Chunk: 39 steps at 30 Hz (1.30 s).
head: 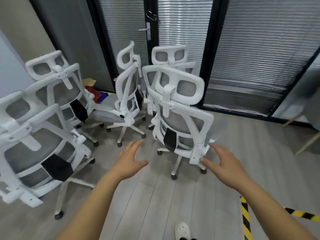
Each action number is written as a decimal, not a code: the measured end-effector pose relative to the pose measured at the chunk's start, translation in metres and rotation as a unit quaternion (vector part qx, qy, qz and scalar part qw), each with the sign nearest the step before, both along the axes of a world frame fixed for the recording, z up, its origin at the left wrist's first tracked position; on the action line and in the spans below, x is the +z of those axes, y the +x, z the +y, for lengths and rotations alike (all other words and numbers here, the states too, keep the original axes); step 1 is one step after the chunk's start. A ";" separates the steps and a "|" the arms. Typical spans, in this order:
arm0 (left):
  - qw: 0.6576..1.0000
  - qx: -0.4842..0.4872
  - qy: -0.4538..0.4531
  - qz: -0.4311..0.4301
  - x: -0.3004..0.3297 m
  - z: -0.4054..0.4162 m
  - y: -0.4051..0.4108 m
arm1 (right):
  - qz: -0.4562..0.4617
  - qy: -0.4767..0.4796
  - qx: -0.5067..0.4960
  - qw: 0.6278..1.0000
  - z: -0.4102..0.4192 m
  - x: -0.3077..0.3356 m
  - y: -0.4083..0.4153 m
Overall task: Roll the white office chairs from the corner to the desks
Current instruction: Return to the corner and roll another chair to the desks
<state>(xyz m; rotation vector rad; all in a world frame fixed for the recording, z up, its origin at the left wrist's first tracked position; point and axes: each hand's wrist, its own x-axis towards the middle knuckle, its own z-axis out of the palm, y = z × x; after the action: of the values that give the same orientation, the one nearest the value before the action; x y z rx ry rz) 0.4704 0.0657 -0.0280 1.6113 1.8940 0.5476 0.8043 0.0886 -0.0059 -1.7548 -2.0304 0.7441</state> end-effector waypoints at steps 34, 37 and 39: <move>0.908 -0.370 0.182 0.080 -0.060 0.515 -0.145 | -0.192 0.180 -0.256 0.930 0.298 -0.101 -0.131; 0.908 -0.373 0.183 0.058 -0.063 0.512 -0.142 | -0.189 0.139 -0.262 0.936 0.303 -0.095 -0.136; 0.909 -0.364 0.192 0.057 -0.063 0.513 -0.139 | -0.188 0.112 -0.265 0.939 0.303 -0.088 -0.137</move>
<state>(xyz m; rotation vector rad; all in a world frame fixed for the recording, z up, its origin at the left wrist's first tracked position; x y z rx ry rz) 0.3318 0.5787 -0.0905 2.4732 1.1381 0.5141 0.6678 0.3918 -0.0943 -2.2777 -1.6244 0.0076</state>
